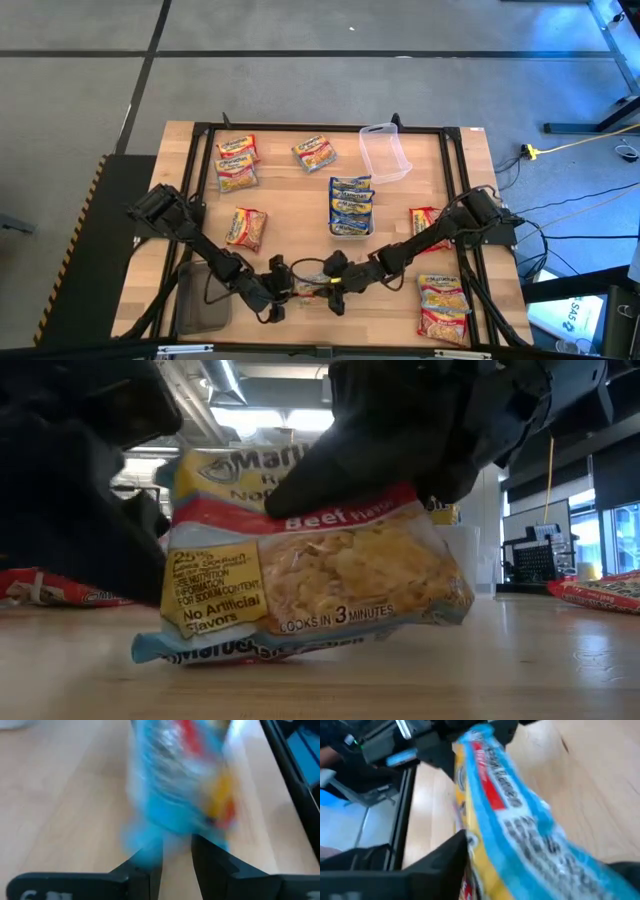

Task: Sort Maruchan noodles
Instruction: Put the light blue noodle pack in the transparent bin

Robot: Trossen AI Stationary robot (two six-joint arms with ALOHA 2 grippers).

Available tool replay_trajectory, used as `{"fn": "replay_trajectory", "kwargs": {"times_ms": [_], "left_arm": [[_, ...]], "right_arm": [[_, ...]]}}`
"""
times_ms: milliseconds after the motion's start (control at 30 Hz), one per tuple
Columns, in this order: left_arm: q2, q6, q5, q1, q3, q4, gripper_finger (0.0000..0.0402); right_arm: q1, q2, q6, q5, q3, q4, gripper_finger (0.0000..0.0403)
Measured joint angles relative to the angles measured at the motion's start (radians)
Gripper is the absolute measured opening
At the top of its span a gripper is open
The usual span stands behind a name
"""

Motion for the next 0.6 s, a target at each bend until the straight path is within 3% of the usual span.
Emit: {"fn": "replay_trajectory", "kwargs": {"times_ms": [233,367,600], "left_arm": [[-0.116,-0.063,0.005,-0.038,0.0,-0.178,0.0096],[-0.161,-0.047,0.003,-0.049,0.001,-0.158,0.0096],[-0.164,0.024,-0.075,-0.022,0.0,0.04,0.0096]], "right_arm": [[0.001,-0.037,-0.057,-0.081,0.021,-0.098,0.0092],[0.009,-0.107,-0.098,-0.084,0.019,-0.203,0.0092],[0.062,-0.233,-0.137,0.051,0.02,-0.387,0.0114]]}}
